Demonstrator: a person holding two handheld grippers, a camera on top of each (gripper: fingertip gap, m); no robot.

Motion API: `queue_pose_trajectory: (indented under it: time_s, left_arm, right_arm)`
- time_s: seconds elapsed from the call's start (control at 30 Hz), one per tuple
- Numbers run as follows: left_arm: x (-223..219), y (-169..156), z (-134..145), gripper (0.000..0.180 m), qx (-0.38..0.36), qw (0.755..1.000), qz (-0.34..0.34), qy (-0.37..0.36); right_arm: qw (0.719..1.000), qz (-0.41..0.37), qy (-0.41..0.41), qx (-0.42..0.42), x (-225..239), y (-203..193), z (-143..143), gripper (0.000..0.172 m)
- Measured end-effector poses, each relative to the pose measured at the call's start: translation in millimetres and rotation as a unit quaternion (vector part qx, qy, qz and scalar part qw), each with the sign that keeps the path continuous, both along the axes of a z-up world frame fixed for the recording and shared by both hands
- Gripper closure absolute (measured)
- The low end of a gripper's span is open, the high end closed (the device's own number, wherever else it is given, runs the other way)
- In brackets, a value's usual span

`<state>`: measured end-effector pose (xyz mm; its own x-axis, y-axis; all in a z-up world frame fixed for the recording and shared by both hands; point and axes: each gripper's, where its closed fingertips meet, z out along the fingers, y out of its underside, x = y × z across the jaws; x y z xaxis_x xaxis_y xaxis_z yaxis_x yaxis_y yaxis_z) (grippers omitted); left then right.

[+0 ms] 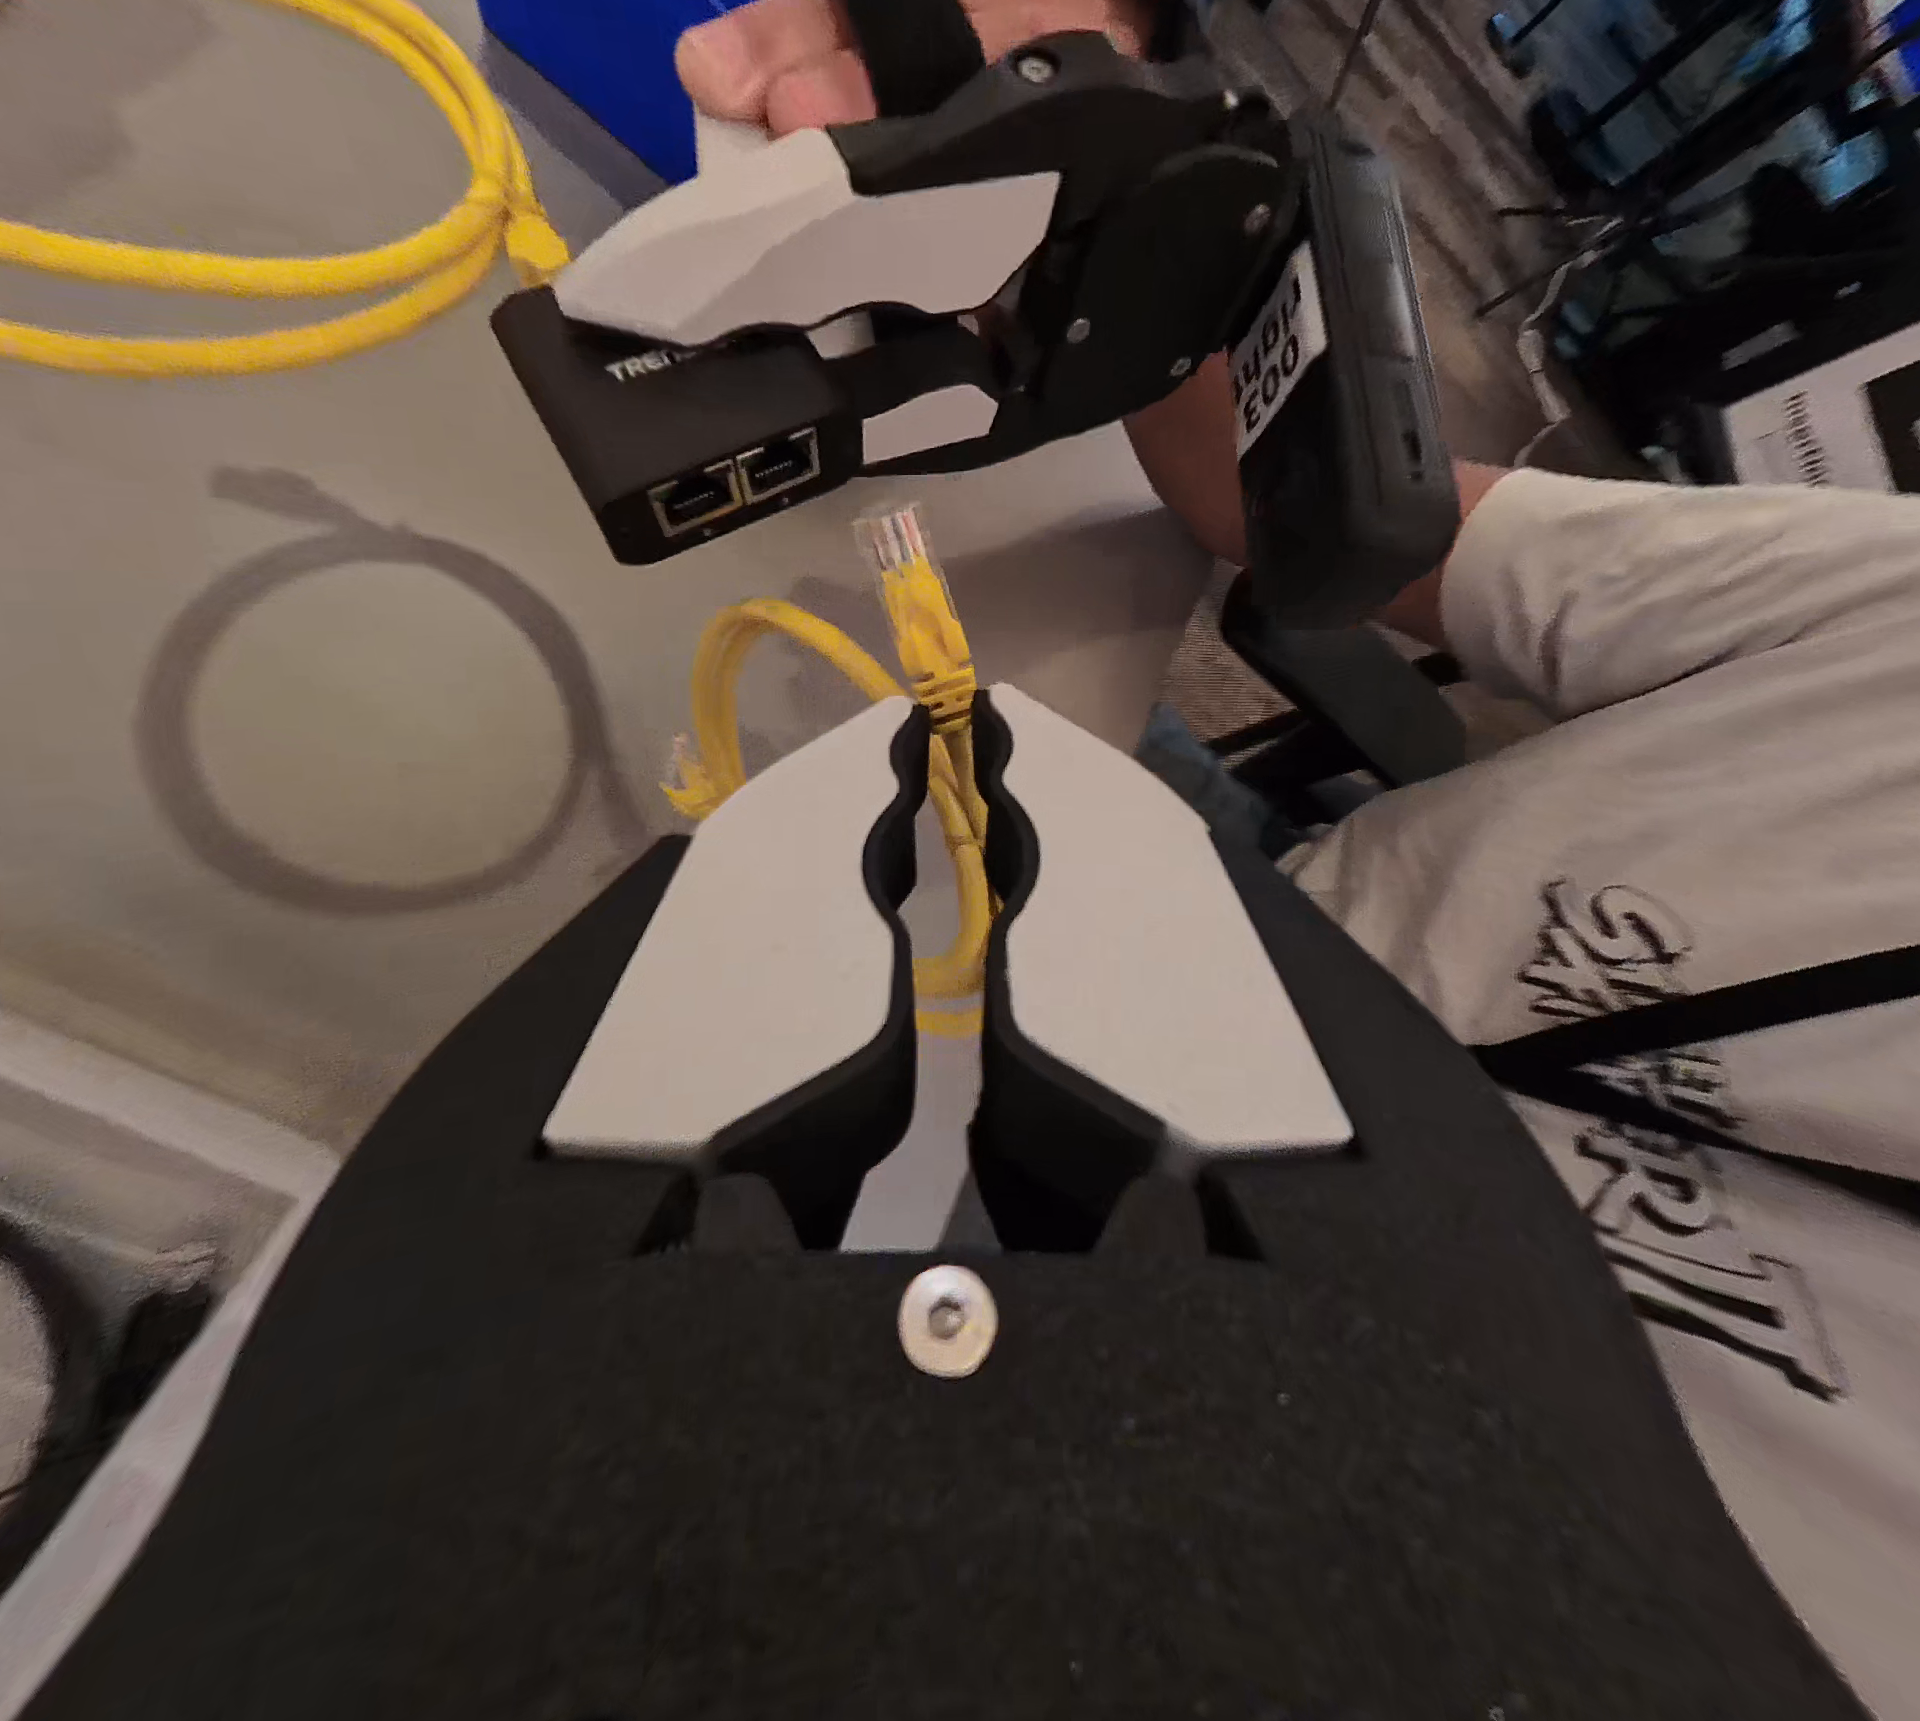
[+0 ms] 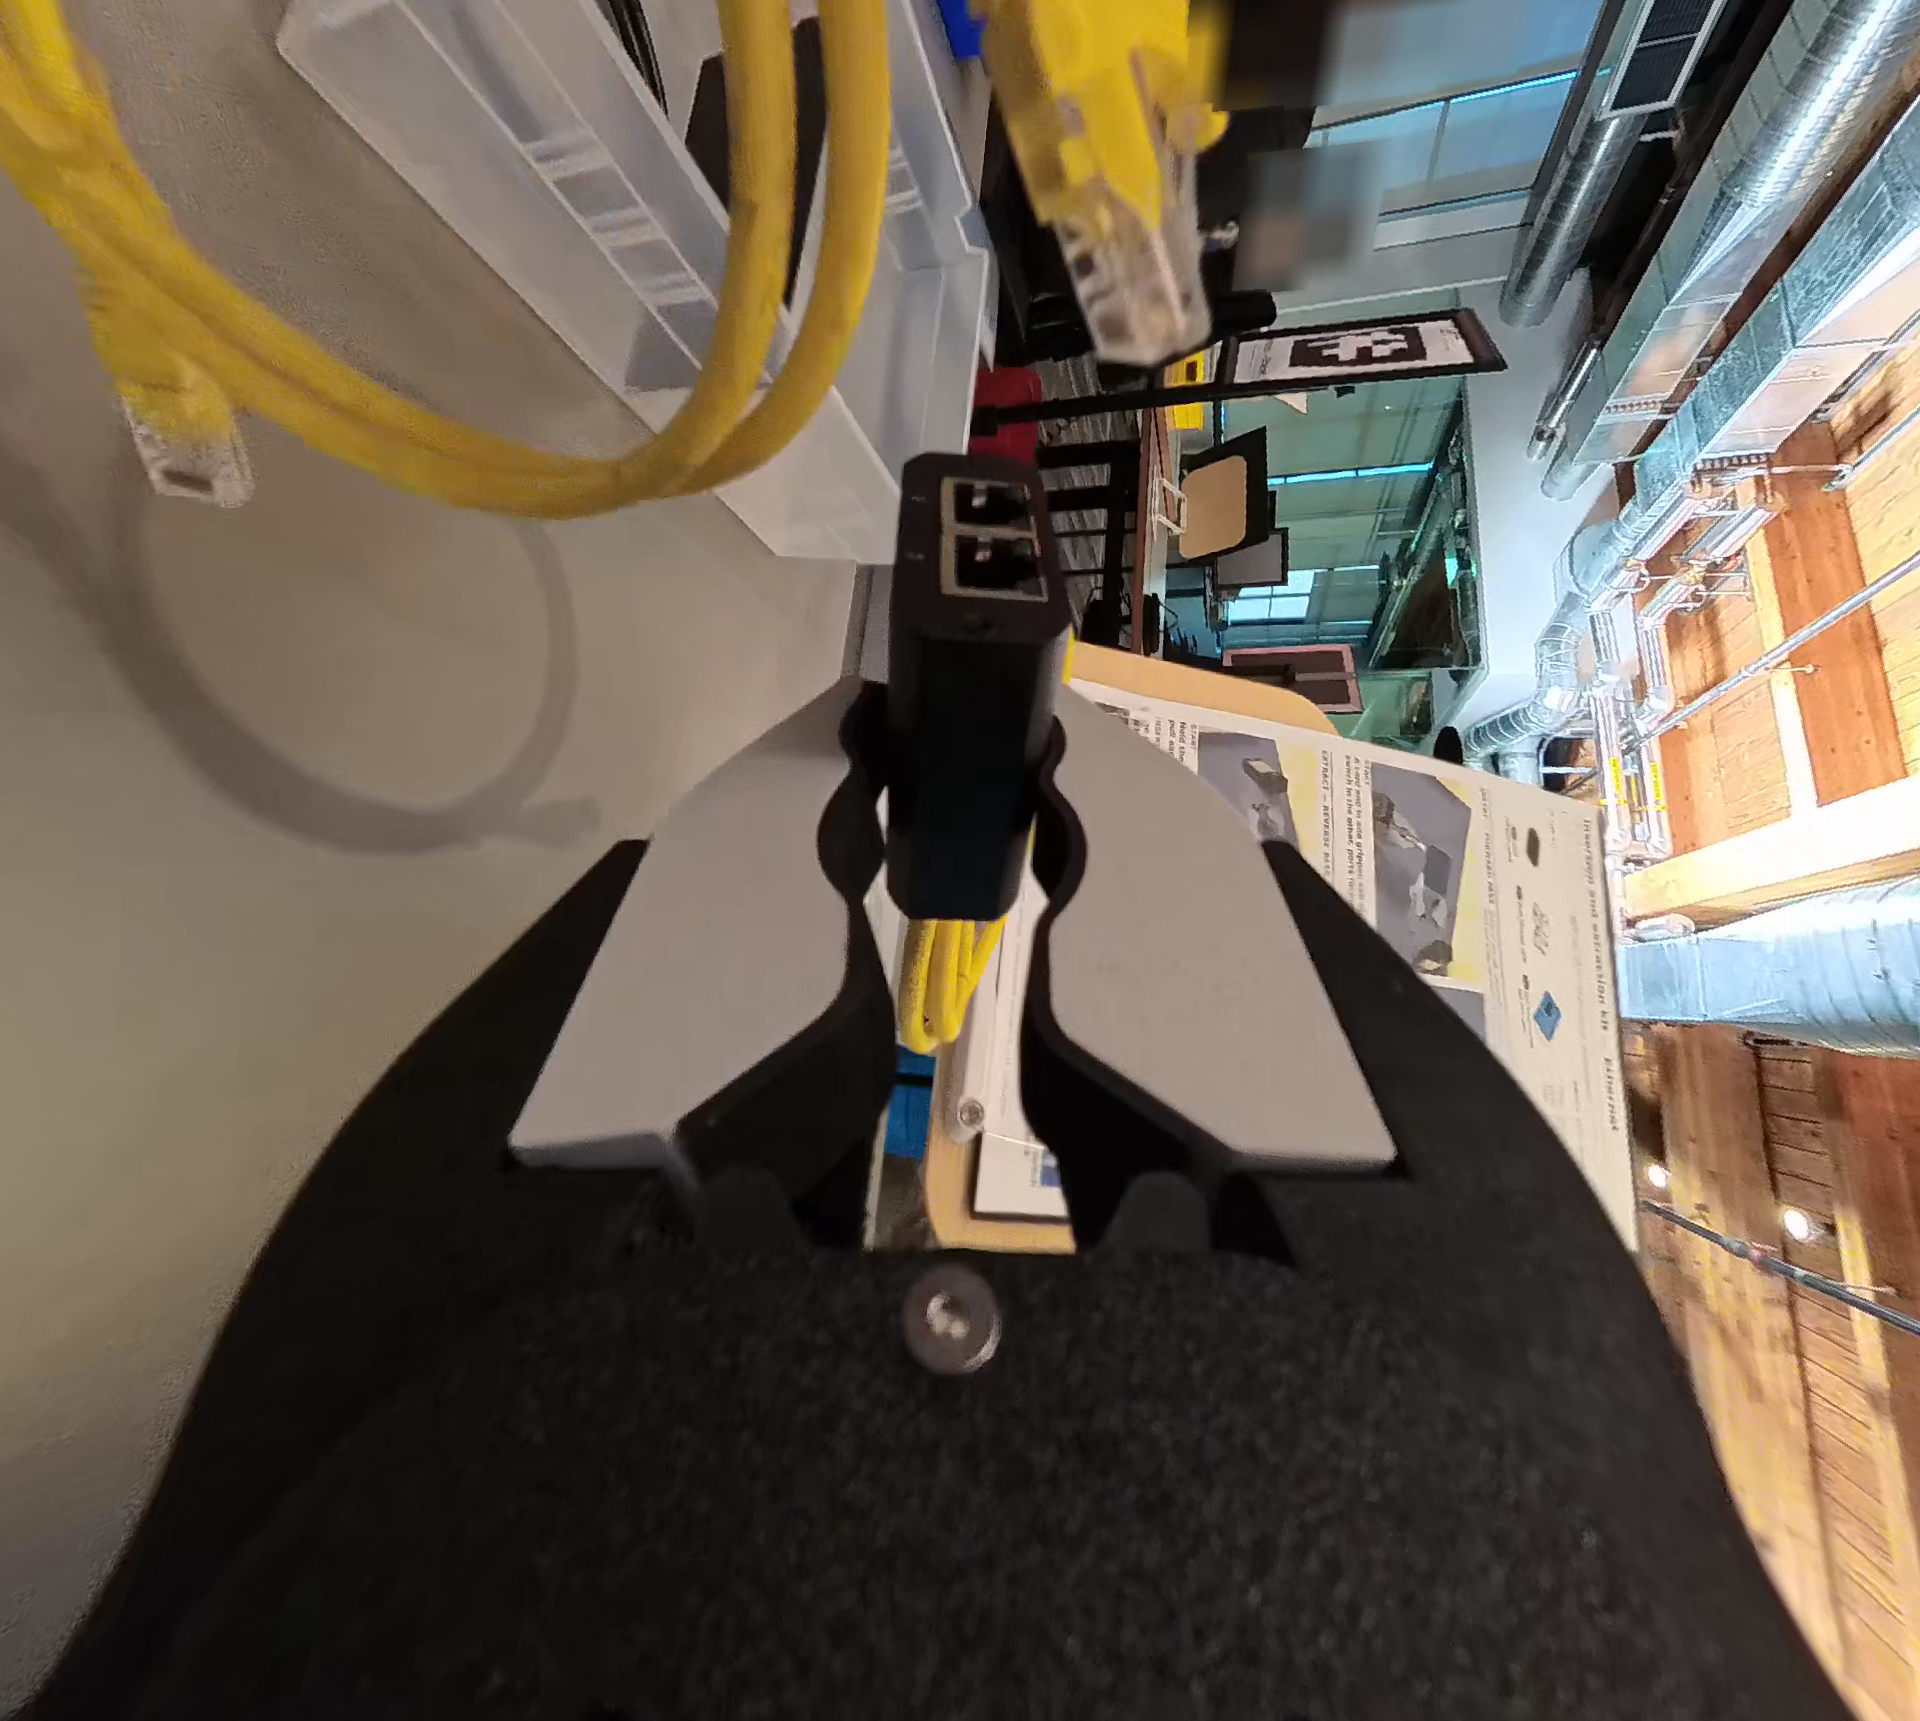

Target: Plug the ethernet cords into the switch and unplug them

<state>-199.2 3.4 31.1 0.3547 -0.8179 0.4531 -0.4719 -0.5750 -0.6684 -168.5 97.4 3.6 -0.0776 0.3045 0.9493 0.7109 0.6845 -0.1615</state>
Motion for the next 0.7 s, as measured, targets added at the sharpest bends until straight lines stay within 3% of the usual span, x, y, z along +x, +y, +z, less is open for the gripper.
queue_pose_trajectory:
  time_s: [0.07,0.1,0.27,0.43,0.53,0.63,0.7]
  left_arm:
    - [2,4,-7,0.173,-0.032,0.999,0.004,0.003]
    - [2,7,-10,0.180,-0.034,0.999,0.006,0.011]
    - [2,16,-14,0.180,-0.018,0.999,0.015,0.042]
    - [-2,3,-37,0.180,0.093,0.994,0.003,0.061]
    - [4,-20,-65,0.179,0.188,0.982,-0.011,0.008]
    - [28,-52,-90,0.132,0.283,0.956,-0.025,-0.078]
    - [38,-62,-106,0.121,0.354,0.932,-0.001,-0.081]
  right_arm:
    - [1.000,-0.005,-0.009,0.009,0,0,-1,0.147]
    - [1.000,-0.006,-0.011,0.012,0,0,-1,0.147]
    - [1.000,-0.009,-0.011,0.008,1,1,-1,0.147]
    - [1.000,-0.018,-0.014,0.002,6,9,-5,0.147]
    - [1.000,-0.019,-0.006,-0.003,9,11,-3,0.147]
    - [1.000,-0.016,0.008,-0.009,12,11,3,0.147]
    - [1.000,-0.017,0.015,-0.012,15,11,6,0.147]
